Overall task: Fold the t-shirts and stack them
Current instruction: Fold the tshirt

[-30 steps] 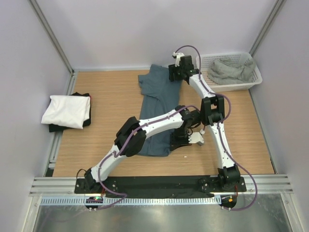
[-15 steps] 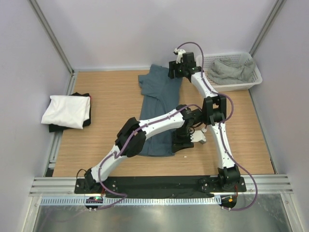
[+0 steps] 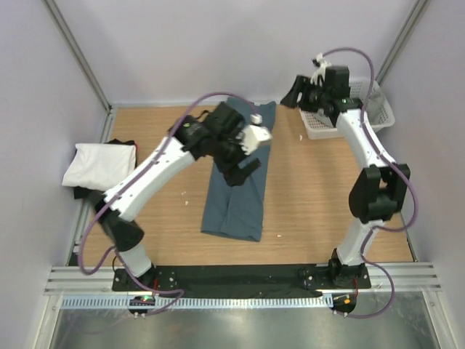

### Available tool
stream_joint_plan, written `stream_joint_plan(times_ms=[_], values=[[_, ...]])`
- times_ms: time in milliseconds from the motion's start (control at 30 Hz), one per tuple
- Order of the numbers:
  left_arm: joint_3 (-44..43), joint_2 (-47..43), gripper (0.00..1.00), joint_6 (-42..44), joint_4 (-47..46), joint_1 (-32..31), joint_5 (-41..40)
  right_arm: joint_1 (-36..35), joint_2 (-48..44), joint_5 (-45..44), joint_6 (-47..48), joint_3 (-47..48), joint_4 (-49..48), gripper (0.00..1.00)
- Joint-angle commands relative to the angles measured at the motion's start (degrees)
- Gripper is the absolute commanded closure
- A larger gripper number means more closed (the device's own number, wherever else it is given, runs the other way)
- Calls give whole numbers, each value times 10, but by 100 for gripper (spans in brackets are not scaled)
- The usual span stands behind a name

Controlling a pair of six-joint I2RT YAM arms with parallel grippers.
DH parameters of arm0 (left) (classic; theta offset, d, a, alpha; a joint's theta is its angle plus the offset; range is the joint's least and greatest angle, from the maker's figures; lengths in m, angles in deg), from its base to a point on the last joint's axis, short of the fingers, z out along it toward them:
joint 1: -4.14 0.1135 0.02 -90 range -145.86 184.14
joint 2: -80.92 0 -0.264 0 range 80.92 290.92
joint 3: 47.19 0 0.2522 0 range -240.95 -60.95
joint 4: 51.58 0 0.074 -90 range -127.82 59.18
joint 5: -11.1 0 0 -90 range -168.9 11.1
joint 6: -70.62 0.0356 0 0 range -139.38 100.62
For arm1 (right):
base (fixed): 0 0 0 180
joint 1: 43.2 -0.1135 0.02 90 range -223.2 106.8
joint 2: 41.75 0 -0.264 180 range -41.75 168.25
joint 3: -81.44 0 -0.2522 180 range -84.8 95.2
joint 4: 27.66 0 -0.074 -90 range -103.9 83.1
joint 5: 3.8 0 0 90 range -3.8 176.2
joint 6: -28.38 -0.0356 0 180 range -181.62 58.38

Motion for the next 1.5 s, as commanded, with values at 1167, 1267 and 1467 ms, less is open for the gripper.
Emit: stream_joint_plan(times_ms=[1167, 1267, 1467], values=[[641, -11, 40, -509, -339, 328, 230, -149, -180, 227, -375, -724, -108, 32], [647, -11, 45, -512, -344, 328, 233, -157, -175, 224, -388, -745, -133, 33], [662, 1, 62, -519, -361, 327, 250, -188, -167, 219, -408, -751, -188, 39]])
